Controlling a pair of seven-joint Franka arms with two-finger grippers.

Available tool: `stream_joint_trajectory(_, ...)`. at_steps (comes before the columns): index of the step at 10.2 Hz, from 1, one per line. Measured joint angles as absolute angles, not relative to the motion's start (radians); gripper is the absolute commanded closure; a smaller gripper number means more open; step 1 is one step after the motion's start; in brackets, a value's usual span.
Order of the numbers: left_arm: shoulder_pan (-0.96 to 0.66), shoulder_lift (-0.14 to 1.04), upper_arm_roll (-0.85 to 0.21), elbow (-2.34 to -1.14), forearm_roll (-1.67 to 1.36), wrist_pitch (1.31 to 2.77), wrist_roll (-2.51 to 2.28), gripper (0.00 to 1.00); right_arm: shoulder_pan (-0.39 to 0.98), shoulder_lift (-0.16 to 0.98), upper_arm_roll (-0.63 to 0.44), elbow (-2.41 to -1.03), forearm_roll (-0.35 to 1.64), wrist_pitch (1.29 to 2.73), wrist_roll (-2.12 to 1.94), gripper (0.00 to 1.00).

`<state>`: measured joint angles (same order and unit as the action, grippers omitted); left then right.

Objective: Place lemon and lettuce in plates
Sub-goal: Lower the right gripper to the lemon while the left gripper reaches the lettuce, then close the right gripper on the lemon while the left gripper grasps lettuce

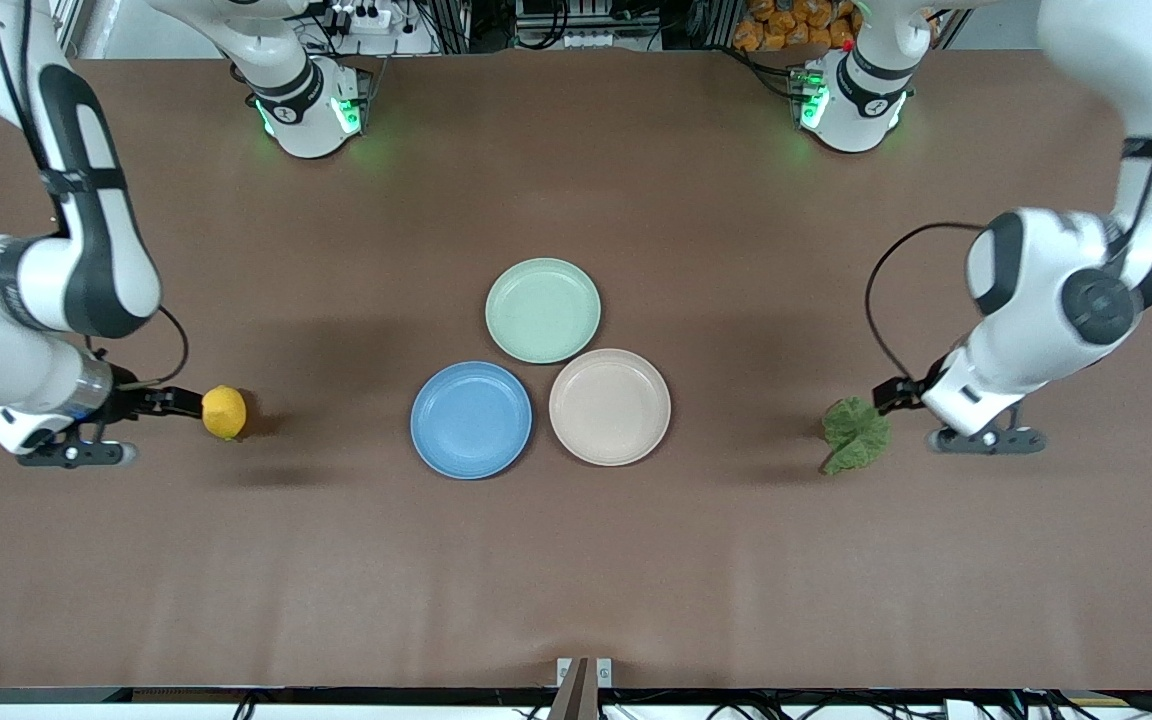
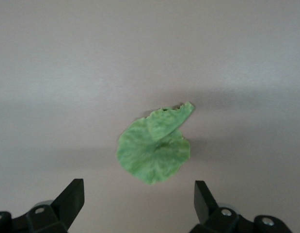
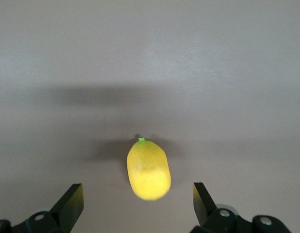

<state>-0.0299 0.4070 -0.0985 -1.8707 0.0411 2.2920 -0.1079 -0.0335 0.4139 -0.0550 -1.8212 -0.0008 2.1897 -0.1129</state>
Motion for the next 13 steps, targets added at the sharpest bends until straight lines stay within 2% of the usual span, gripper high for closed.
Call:
stream_joint_trajectory(1,-0.034,0.467,-0.099,-1.857,0.054,2.326,-0.12,0.05,-0.028,0.436,-0.055,-1.861,-0.001,2.262,-0.116,0.0)
stream_joint_trajectory(3,-0.039,0.578,-0.099,-1.798,0.081,2.384,-0.123,0.21,-0.021,0.483,-0.054,-1.896,-0.001,2.324,-0.123,0.0)
stream_joint_trajectory(4,-0.048,0.624,-0.099,-1.78,0.115,2.431,-0.139,0.4,-0.02,0.497,-0.054,-1.898,-0.002,2.33,-0.125,0.0)
stream_joint_trajectory(5,-0.063,0.656,-0.099,-1.77,0.157,2.458,-0.172,0.53,-0.019,0.509,-0.054,-1.9,-0.003,2.336,-0.126,0.0)
stream_joint_trajectory(6,-0.077,0.675,-0.098,-1.761,0.2,2.465,-0.207,0.71,-0.019,0.52,-0.055,-1.902,-0.007,2.342,-0.127,0.0)
stream_joint_trajectory(7,-0.086,0.682,-0.098,-1.756,0.233,2.465,-0.231,0.93,-0.019,0.528,-0.055,-1.903,-0.012,2.344,-0.127,0.0)
stream_joint_trajectory(8,-0.088,0.686,-0.098,-1.754,0.25,2.465,-0.239,1.0,-0.019,0.535,-0.055,-1.906,-0.017,2.35,-0.127,0.0)
stream_joint_trajectory(10,-0.088,0.687,-0.097,-1.753,0.253,2.466,-0.239,1.0,-0.021,0.544,-0.058,-1.914,-0.018,2.357,-0.127,0.0)
stream_joint_trajectory(11,-0.088,0.687,-0.095,-1.75,0.254,2.466,-0.239,1.0,-0.024,0.551,-0.059,-1.922,-0.018,2.368,-0.127,0.15)
stream_joint_trajectory(12,-0.086,0.685,-0.094,-1.743,0.254,2.468,-0.239,1.0,-0.029,0.557,-0.059,-1.929,-0.019,2.379,-0.131,0.39)
stream_joint_trajectory(13,-0.086,0.675,-0.094,-1.732,0.254,2.467,-0.24,1.0,-0.034,0.56,-0.059,-1.932,-0.02,2.382,-0.144,0.67)
